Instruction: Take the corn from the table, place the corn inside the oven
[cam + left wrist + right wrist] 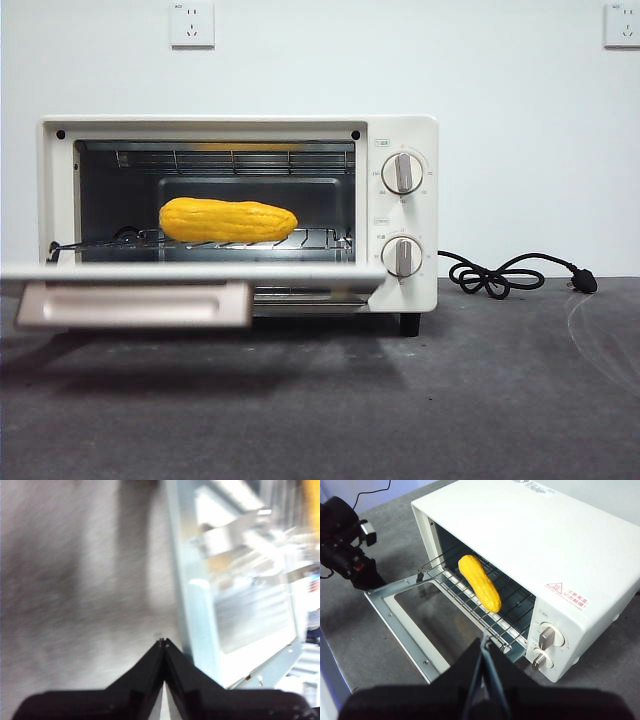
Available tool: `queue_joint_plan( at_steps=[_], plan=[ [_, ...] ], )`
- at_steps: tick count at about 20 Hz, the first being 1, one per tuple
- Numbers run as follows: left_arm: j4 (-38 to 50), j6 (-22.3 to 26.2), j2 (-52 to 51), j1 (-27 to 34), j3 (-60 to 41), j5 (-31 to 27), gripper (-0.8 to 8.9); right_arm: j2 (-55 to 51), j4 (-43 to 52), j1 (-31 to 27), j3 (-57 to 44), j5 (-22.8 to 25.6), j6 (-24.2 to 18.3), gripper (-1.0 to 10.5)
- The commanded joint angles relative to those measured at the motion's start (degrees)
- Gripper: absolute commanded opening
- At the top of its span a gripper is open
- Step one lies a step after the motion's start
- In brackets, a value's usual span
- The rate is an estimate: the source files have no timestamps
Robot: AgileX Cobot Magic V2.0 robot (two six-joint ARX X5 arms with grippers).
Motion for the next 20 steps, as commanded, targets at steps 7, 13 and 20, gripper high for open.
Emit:
queue_joint_plan(
  at_steps=[7, 13, 20],
  plan=[
    [6.6, -8.5, -10.4, 1.1, 1.3, 6.0, -0.08, 0.2, 0.2, 0.0, 0.2, -0.1, -0.4, -0.2],
    [28.0, -28.2, -16.6, 1.1, 1.3, 6.0, -0.08, 0.2, 0.2, 0.0, 0.2, -0.1, -0.4, -0.2],
    [28.6, -30.9, -20.7, 0.2, 1.3, 5.3, -0.08, 0.2, 0.2, 0.0, 0.2, -0.1, -0.4, -0.2]
  ],
)
